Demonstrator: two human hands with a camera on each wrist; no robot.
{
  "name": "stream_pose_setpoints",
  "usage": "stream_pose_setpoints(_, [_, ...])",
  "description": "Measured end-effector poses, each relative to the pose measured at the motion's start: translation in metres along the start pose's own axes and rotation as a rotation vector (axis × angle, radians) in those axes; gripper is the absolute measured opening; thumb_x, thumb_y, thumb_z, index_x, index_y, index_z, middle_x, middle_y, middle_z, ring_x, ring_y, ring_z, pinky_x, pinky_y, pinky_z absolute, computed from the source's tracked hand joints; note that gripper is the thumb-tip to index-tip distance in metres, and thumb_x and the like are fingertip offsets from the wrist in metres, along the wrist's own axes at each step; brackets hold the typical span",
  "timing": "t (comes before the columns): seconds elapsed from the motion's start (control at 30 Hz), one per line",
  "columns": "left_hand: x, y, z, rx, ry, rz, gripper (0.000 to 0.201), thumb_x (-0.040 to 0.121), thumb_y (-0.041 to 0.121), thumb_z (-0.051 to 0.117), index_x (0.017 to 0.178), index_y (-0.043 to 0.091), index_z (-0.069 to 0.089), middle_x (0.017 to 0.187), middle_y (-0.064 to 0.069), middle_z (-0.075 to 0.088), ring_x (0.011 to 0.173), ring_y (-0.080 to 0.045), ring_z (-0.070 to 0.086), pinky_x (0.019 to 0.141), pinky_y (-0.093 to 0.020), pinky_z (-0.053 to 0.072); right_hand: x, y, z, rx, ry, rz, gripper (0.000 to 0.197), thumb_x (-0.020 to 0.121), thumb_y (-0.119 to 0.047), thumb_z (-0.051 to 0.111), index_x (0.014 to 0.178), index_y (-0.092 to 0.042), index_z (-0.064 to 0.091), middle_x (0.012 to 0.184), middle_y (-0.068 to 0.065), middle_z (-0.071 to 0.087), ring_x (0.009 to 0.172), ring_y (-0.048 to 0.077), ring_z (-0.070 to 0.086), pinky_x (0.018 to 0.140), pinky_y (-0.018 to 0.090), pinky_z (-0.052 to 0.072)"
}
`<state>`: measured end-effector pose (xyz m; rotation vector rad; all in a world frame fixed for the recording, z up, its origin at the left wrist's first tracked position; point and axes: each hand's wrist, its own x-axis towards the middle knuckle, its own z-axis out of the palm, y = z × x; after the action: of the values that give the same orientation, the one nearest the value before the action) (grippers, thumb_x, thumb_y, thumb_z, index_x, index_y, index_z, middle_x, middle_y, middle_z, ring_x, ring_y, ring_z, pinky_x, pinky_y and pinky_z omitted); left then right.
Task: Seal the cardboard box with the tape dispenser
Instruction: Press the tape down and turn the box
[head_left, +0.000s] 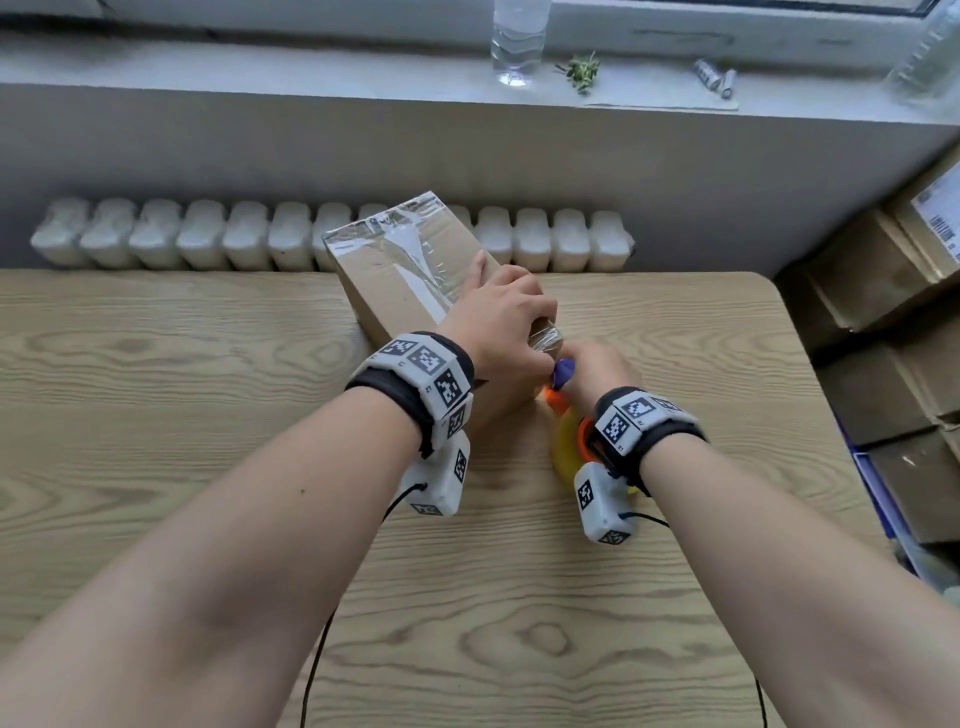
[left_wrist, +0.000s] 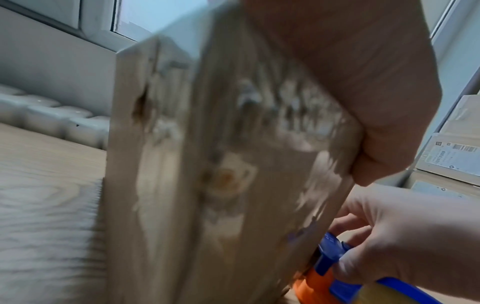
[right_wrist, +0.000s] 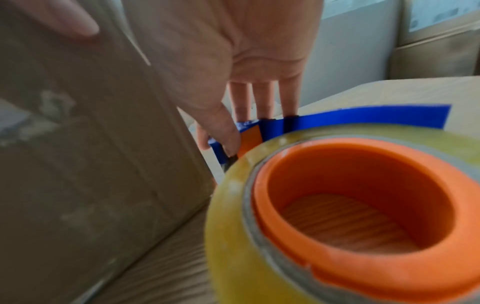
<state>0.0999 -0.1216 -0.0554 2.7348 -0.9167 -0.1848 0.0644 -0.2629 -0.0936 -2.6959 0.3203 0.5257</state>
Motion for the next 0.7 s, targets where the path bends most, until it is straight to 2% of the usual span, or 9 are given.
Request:
stream_pose_setpoints(0.1, [-0.002, 0.000, -0.003, 0.014, -0.009, 0.006, 0.039, 0.074, 0.045, 0.061, 0.107, 0.022, 0.062, 0.113, 0.001, 0.055, 0.132, -0.019, 0.033, 0.117, -0.056, -0.001, 0.004, 0.004, 0.002, -0.022, 0.024, -0.025, 0.027, 0.071, -0.009, 0.057, 0.060, -0.033, 0.055, 0.068, -0.005, 0.057, 0.076, 0.026, 0.059, 0.062, 0.029, 0.041])
stream_pose_setpoints(0.17, [-0.003, -0.001, -0.005, 0.015, -0.006, 0.007, 0.040, 0.074, 0.044, 0.061, 0.106, 0.021, 0.063, 0.111, 0.000, 0.055, 0.130, -0.020, 0.035, 0.117, -0.056, 0.000, 0.006, 0.006, 0.003, -0.034, 0.029, -0.058, 0.031, 0.075, -0.007, 0.056, 0.078, -0.038, 0.061, 0.074, -0.007, 0.056, 0.078, 0.023, 0.055, 0.065, 0.029, 0.039])
stream_pose_setpoints(0.27, [-0.006, -0.002, -0.007, 0.005, -0.043, 0.002, 0.035, 0.074, 0.044, 0.063, 0.100, 0.021, 0.064, 0.108, 0.000, 0.056, 0.128, -0.020, 0.036, 0.117, -0.055, -0.001, 0.008, 0.009, 0.002, -0.082, 0.031, -0.113, 0.037, 0.080, -0.003, 0.056, 0.098, -0.034, 0.064, 0.086, -0.007, 0.053, 0.084, 0.022, 0.052, 0.069, 0.029, 0.036])
stream_pose_setpoints(0.37, [-0.014, -0.011, -0.003, -0.012, -0.063, -0.002, 0.018, 0.072, 0.039, 0.065, 0.079, 0.023, 0.062, 0.105, 0.002, 0.057, 0.128, -0.018, 0.036, 0.117, -0.052, -0.006, 0.011, 0.018, 0.002, -0.074, 0.037, -0.096, 0.037, 0.080, -0.001, 0.055, 0.101, -0.030, 0.064, 0.092, -0.005, 0.058, 0.086, 0.021, 0.054, 0.071, 0.027, 0.038])
stream_pose_setpoints(0.4, [-0.017, -0.016, -0.002, -0.016, -0.048, -0.016, 0.016, 0.072, 0.037, 0.065, 0.079, 0.023, 0.062, 0.109, 0.002, 0.057, 0.130, -0.018, 0.035, 0.118, -0.051, -0.006, 0.014, 0.022, 0.001, -0.035, 0.024, -0.081, 0.037, 0.080, 0.000, 0.055, 0.100, -0.030, 0.064, 0.095, -0.003, 0.063, 0.086, 0.020, 0.055, 0.071, 0.026, 0.038])
stream_pose_setpoints(0.47, [-0.019, -0.020, 0.001, -0.023, -0.026, -0.059, 0.023, 0.072, 0.036, 0.065, 0.091, 0.022, 0.066, 0.119, 0.002, 0.054, 0.136, -0.017, 0.029, 0.118, -0.050, -0.006, 0.017, 0.026, -0.004, 0.017, -0.038, -0.085, 0.036, 0.079, 0.000, 0.056, 0.101, -0.027, 0.066, 0.102, -0.001, 0.069, 0.094, 0.021, 0.060, 0.072, 0.023, 0.039])
stream_pose_setpoints(0.57, [-0.017, -0.017, 0.002, -0.062, 0.000, -0.136, 0.036, 0.076, 0.036, 0.064, 0.109, 0.022, 0.062, 0.134, -0.001, 0.047, 0.144, -0.017, 0.018, 0.118, -0.051, -0.009, 0.018, 0.019, -0.016, -0.016, -0.156, -0.125, 0.037, 0.080, -0.007, 0.066, 0.113, -0.023, 0.067, 0.119, 0.002, 0.066, 0.111, 0.021, 0.058, 0.085, 0.025, 0.044])
stream_pose_setpoints(0.63, [-0.014, -0.013, 0.001, -0.135, 0.017, -0.175, 0.044, 0.079, 0.042, 0.061, 0.120, 0.024, 0.058, 0.143, -0.001, 0.041, 0.146, -0.017, 0.014, 0.118, -0.050, -0.009, 0.018, 0.011, -0.025, 0.010, -0.186, -0.146, 0.039, 0.083, -0.016, 0.067, 0.121, -0.025, 0.063, 0.121, 0.002, 0.065, 0.111, 0.020, 0.060, 0.089, 0.025, 0.045])
stream_pose_setpoints(0.7, [-0.013, -0.014, -0.007, -0.196, 0.048, -0.224, 0.052, 0.084, 0.046, 0.058, 0.130, 0.025, 0.051, 0.150, 0.000, 0.035, 0.147, -0.016, 0.014, 0.118, -0.050, -0.003, 0.017, -0.001, -0.031, 0.089, -0.145, -0.175, 0.036, 0.087, -0.027, 0.064, 0.123, -0.025, 0.061, 0.119, 0.005, 0.067, 0.108, 0.020, 0.063, 0.095, 0.031, 0.048])
